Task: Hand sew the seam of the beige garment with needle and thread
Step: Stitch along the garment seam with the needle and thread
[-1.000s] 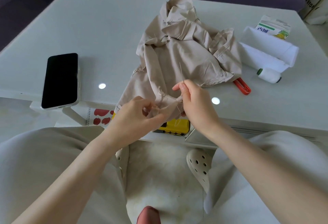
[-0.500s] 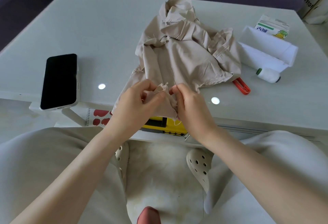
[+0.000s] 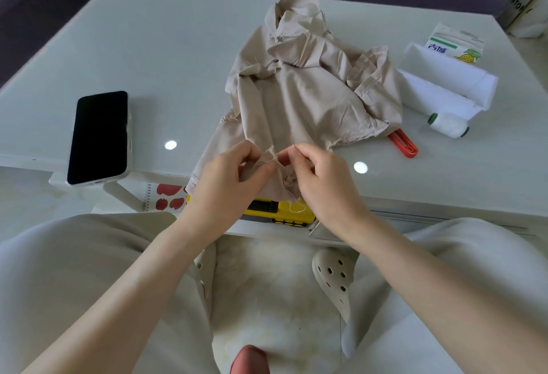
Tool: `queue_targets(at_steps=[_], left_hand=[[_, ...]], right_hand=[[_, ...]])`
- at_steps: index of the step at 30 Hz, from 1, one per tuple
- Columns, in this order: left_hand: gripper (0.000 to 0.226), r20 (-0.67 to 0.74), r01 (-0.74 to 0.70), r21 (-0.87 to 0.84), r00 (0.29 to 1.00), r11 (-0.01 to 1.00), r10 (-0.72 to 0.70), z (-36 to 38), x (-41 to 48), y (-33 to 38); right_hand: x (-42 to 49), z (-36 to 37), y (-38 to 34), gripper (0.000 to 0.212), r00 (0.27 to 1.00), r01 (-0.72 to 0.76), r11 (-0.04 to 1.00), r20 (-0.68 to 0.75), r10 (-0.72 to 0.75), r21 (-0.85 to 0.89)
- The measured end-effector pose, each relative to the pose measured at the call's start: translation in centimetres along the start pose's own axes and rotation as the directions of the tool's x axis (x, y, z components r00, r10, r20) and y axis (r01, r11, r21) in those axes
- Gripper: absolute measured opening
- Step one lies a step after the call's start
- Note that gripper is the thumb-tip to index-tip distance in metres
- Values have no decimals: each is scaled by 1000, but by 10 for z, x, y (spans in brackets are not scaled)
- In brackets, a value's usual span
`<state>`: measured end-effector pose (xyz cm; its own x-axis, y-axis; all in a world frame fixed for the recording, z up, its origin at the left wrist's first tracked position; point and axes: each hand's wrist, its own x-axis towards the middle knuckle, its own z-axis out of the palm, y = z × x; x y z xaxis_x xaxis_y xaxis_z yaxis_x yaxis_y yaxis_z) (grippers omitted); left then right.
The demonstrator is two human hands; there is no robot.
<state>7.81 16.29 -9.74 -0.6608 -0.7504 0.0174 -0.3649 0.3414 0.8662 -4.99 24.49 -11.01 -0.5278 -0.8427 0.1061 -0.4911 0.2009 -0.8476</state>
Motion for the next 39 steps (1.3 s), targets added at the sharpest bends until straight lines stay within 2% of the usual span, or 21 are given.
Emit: queue_targets(at_steps=[6, 10, 16, 21, 25, 27, 29, 32, 35, 39], left_hand=[[19, -137, -15, -26, 991, 1000, 11, 7, -2, 3], [16, -247, -60, 47, 966, 997, 70, 6, -2, 5], [18, -250, -116, 147, 956, 982, 151, 6, 1, 0], [16, -234, -91, -14, 969, 996, 85, 6, 0, 6], [16, -245, -43, -157, 969, 987, 4, 5, 2, 6], [20, -229, -1, -224, 972, 975, -51, 3, 3, 6], [21, -234, 22, -250, 969, 968, -82, 1, 4, 6], [23, -268, 22, -239, 959, 971, -88, -5, 5, 4], [24, -291, 9, -227, 954, 974, -77, -6, 5, 4], [22, -336, -23, -214, 941, 976, -51, -5, 3, 6]], right_hand=[[-3, 1, -5, 34, 993, -71, 989, 105, 58, 126], [-2, 0, -6, 34, 987, -87, 979, 150, 59, 185], [-5, 0, -7, 32, 991, -18, 984, 131, -6, 178], [-5, 3, -3, 30, 993, 97, 992, 62, -102, 82], [-3, 3, 0, 22, 993, 89, 993, 67, -95, 83], [-2, 1, 0, 20, 995, 90, 992, 26, -93, 91], [0, -4, -1, 24, 989, 146, 985, -51, -142, 88], [0, -11, -7, 9, 966, 245, 962, -117, -232, 119], [-5, -12, -9, 9, 951, 308, 946, -37, -306, 100], [-9, -7, -5, 14, 944, 319, 947, 80, -321, 44]])
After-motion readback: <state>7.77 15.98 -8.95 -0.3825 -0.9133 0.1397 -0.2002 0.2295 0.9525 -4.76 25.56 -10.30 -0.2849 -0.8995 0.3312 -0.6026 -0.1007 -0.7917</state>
